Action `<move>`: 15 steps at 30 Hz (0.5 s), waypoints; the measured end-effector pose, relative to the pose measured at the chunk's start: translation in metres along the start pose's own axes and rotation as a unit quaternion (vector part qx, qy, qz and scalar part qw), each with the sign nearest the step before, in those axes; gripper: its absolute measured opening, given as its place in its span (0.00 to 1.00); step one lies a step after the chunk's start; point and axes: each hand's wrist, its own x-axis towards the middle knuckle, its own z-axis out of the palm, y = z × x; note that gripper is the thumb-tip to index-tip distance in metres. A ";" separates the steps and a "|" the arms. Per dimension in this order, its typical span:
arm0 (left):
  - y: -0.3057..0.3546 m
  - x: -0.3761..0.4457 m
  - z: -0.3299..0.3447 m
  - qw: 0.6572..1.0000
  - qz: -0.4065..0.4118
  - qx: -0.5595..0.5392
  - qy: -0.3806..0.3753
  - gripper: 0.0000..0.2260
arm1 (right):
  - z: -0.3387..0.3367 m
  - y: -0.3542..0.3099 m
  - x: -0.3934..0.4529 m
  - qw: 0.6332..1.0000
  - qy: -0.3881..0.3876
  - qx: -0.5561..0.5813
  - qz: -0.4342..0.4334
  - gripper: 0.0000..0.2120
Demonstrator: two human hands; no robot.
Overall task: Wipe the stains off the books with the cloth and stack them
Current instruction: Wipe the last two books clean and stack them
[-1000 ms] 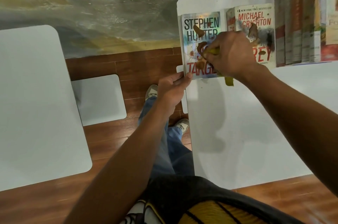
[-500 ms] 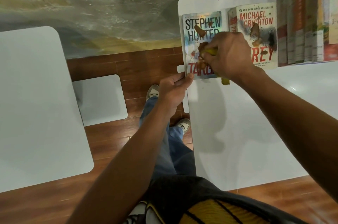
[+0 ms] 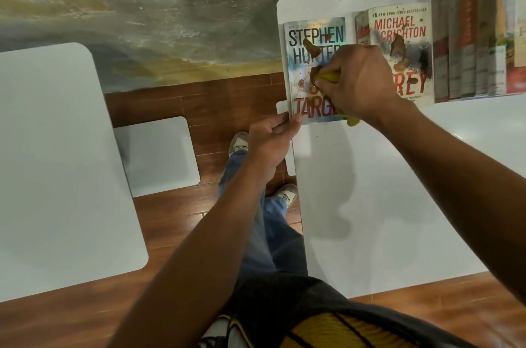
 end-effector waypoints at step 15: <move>0.001 0.002 0.002 1.000 -0.008 0.002 0.005 0.14 | 0.003 -0.001 -0.004 1.000 0.000 0.015 0.004 0.12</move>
